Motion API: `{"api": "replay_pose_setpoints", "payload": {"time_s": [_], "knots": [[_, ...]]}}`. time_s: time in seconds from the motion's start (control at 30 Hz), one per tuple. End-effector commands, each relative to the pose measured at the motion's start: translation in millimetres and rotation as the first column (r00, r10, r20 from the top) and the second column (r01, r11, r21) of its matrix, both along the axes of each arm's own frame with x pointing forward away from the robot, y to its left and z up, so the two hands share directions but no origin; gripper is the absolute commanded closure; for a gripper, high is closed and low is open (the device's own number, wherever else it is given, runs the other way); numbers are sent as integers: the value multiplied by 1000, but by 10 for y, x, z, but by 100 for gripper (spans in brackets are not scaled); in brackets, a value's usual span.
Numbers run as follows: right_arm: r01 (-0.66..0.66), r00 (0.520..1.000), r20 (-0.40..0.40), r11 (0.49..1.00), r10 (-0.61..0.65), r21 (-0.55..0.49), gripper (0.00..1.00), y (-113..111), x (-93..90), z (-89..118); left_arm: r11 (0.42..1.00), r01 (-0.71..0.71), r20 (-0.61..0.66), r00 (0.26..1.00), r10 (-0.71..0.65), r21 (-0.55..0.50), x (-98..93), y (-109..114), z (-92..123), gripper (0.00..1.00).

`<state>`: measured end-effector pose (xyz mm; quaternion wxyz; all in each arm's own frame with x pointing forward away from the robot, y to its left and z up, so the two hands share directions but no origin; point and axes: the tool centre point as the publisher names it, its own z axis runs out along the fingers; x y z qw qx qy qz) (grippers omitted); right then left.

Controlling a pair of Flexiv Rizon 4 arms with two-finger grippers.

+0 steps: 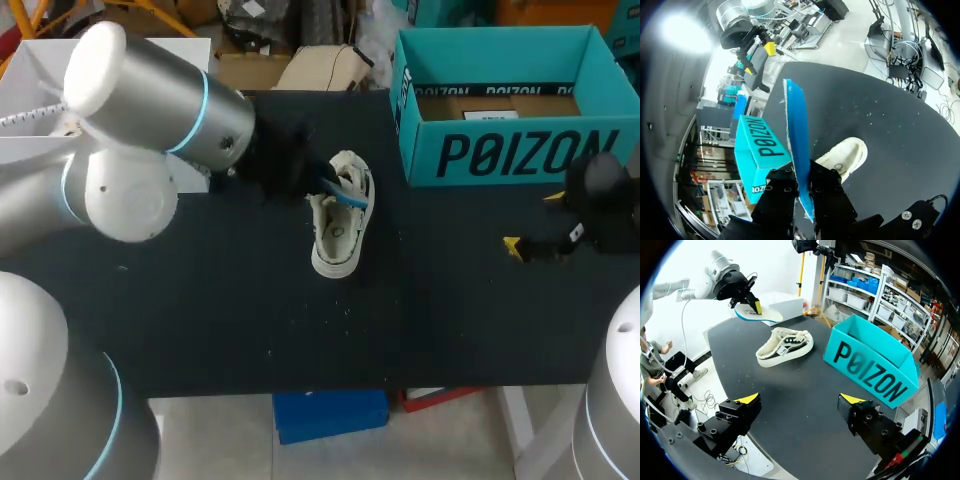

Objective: Take the shoe out of the shoebox, open the shoe tongue, remove and reinsert the insole, then place the shoe into the shoebox

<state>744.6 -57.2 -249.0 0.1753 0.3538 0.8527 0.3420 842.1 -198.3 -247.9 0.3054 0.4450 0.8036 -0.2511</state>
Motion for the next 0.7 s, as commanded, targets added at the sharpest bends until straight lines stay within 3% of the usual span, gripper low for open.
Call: {"api": "replay_pose_setpoints", "payload": {"time_s": [0.03,0.7], "knots": [[1,1000,0,1000,-1,0,0,6,-8,0,983,10,125,992,13,-182,-232,110,-191,100],[1,1000,0,1000,-1,0,0,6,-8,0,981,45,129,991,-21,-188,-308,66,-236,100]]}}
